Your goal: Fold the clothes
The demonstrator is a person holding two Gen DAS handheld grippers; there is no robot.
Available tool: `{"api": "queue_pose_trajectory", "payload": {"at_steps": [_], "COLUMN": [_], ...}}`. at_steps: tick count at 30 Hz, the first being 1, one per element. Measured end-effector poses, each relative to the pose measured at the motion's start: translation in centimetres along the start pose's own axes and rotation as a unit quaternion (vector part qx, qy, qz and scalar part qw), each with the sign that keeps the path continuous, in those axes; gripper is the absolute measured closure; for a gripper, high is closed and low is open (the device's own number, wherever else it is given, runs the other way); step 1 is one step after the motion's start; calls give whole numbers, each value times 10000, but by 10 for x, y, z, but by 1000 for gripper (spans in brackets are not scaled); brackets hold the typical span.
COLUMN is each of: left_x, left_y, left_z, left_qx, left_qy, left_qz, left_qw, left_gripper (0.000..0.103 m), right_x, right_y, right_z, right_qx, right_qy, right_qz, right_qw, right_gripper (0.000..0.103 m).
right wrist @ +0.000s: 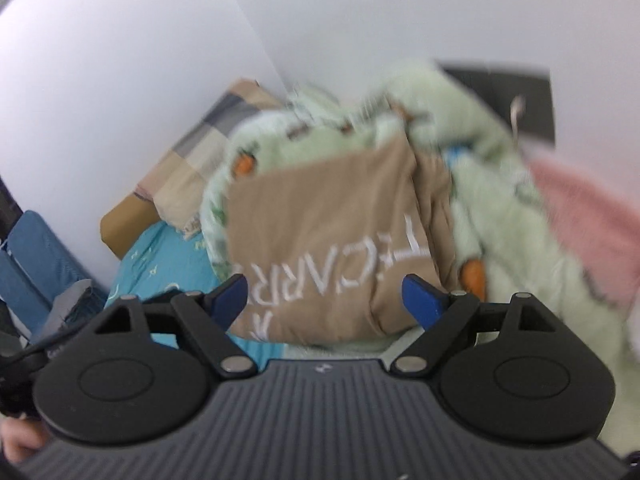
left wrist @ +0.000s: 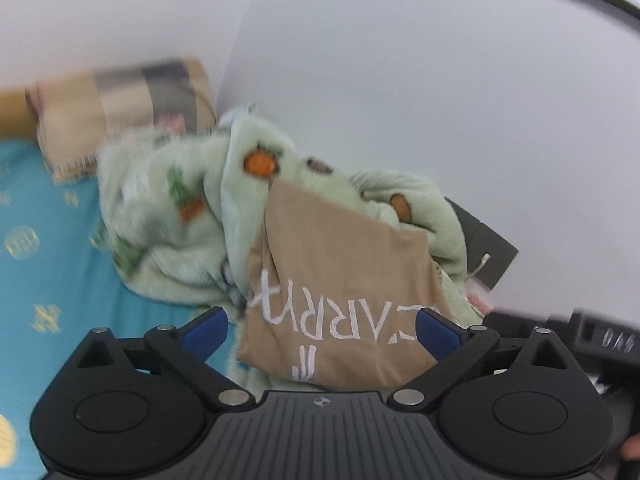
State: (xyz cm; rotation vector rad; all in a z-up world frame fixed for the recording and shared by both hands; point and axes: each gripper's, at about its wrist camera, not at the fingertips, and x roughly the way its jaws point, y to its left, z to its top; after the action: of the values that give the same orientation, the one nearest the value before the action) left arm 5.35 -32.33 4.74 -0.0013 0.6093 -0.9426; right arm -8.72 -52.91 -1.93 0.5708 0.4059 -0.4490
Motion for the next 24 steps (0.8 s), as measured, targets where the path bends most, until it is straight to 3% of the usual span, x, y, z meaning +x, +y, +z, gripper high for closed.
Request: {"api": "queue_pose_trajectory", "payload": {"at_steps": [5,10,17,24], "left_x": [-78,-144,-180,-186], "left_y": [-25,-35,-31,-21], "left_z": [1,-19,-49,-70], "left_qx": [515,711,579,365], "left_qy": [-544,-1004,-1212,-1317], "left_qz": [282,471,575,672], "left_qw": [9968,9913,9893,9883], "left_gripper": [0,0,0,0], "right_x": [-60,-97,-112,-106], "right_y": [46,77,86,86], "right_z": [-8,-35,-72,-93], "right_qx": [-678,-941,-1137,-1376], "right_qy": [-737,-1166,-1415,-1436], "right_qz": [25,87,44,-113], "right_qw": [9950,9887,9834,9800], "right_gripper": [17,17,17,17]}}
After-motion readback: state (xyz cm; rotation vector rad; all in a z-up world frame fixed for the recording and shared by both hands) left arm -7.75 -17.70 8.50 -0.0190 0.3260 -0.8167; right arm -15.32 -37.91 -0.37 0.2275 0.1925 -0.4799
